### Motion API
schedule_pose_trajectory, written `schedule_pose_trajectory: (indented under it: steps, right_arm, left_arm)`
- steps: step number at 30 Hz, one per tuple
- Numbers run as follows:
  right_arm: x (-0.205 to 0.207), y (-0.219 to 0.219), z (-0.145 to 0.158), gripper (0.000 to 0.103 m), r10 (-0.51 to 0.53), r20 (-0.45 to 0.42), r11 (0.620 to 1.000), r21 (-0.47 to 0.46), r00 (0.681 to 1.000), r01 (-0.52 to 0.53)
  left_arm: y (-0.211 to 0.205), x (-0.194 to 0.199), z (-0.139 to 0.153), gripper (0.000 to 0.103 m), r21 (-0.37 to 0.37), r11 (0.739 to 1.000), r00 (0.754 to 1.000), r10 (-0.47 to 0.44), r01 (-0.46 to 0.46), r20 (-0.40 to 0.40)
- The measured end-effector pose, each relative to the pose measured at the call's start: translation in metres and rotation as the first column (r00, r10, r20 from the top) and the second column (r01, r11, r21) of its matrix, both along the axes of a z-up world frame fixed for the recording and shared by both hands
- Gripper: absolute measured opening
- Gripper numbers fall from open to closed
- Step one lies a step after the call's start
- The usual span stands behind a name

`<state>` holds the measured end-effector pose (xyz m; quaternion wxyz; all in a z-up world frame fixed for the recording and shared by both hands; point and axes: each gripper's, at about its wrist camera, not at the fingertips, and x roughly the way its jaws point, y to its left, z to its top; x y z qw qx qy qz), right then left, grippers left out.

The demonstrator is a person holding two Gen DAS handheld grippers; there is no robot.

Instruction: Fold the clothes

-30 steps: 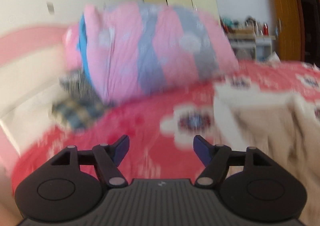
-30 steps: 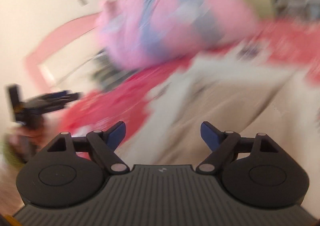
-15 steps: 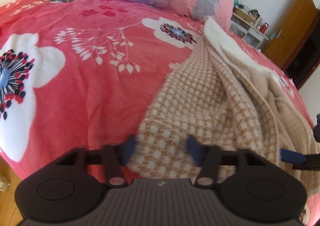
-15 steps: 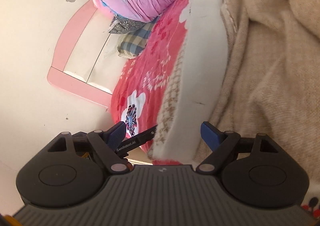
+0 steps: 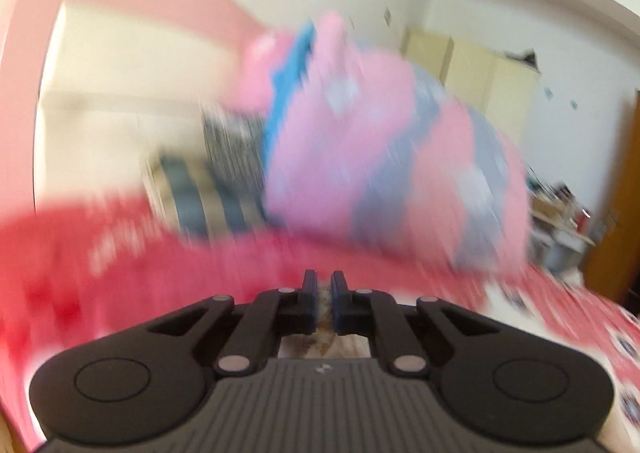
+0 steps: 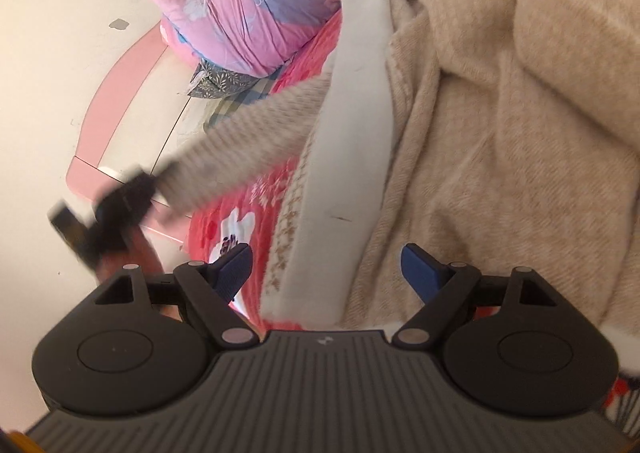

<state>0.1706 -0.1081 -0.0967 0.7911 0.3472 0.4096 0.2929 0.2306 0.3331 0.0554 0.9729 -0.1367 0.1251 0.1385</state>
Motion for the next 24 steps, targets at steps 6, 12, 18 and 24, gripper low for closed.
schedule_pose_trajectory:
  steps: [6,12,18,24]
  right_arm:
    - [0.003,-0.007,-0.001,0.082,-0.005,0.021,1.0,0.009,1.0,0.005]
    - [0.016,-0.011,-0.012,0.082,-0.023,0.017,1.0,0.002,1.0,0.023]
    - [0.017,-0.007,-0.018,0.082,-0.018,0.022,1.0,-0.007,1.0,0.018]
    - [0.007,-0.008,-0.022,0.082,-0.027,0.013,1.0,0.0,1.0,0.027]
  left_arm:
    - [0.034,0.085,0.071,0.0,0.238,0.934,0.963,0.242,-0.265,0.121]
    - [0.03,0.106,0.0,0.032,0.167,0.983,0.989,0.094,-0.075,-0.112]
    - [-0.033,0.052,-0.088,0.063,0.172,0.919,0.9,-0.286,0.355,-0.329]
    - [-0.124,0.011,-0.169,0.071,0.586,0.489,0.755,-0.299,0.646,-0.583]
